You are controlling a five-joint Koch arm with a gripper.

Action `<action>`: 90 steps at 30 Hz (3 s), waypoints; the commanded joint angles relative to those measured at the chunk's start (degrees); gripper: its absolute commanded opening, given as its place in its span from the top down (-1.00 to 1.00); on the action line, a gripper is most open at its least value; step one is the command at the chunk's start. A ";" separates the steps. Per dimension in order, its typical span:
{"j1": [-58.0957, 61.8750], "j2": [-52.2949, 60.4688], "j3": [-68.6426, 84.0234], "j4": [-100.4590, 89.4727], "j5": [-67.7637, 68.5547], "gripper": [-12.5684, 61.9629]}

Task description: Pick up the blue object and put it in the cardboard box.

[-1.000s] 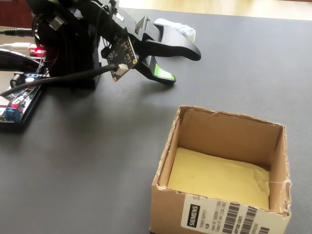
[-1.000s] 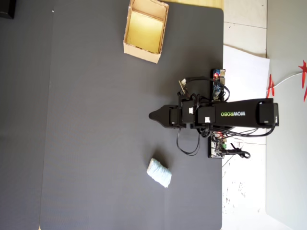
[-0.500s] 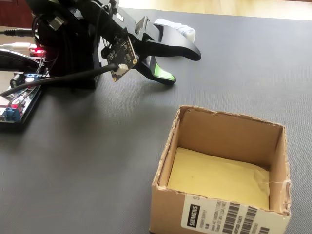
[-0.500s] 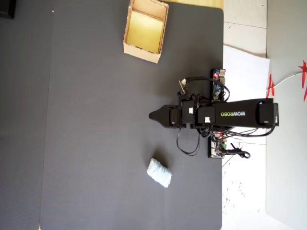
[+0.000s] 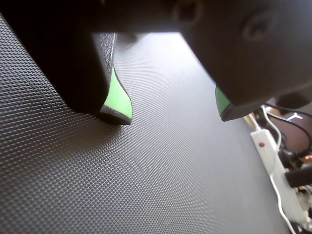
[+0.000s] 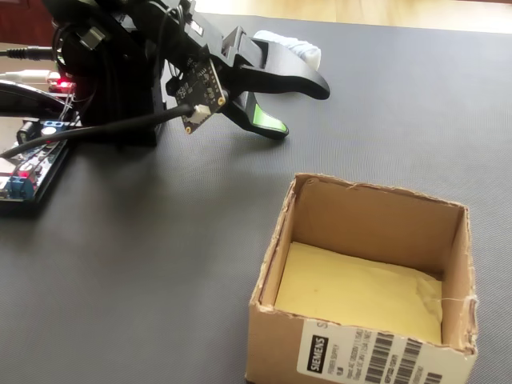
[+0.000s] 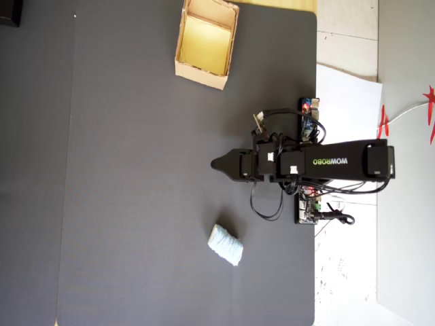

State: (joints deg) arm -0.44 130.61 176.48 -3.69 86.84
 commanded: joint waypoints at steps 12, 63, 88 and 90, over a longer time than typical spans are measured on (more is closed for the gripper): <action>-17.31 4.66 2.20 5.54 2.29 -0.25; -47.72 -10.99 -35.77 24.96 4.04 -0.23; -49.22 -42.89 -60.91 46.76 0.35 0.19; -49.04 -42.45 -60.12 45.62 -1.23 0.36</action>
State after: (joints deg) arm -49.13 88.59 121.64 47.11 83.76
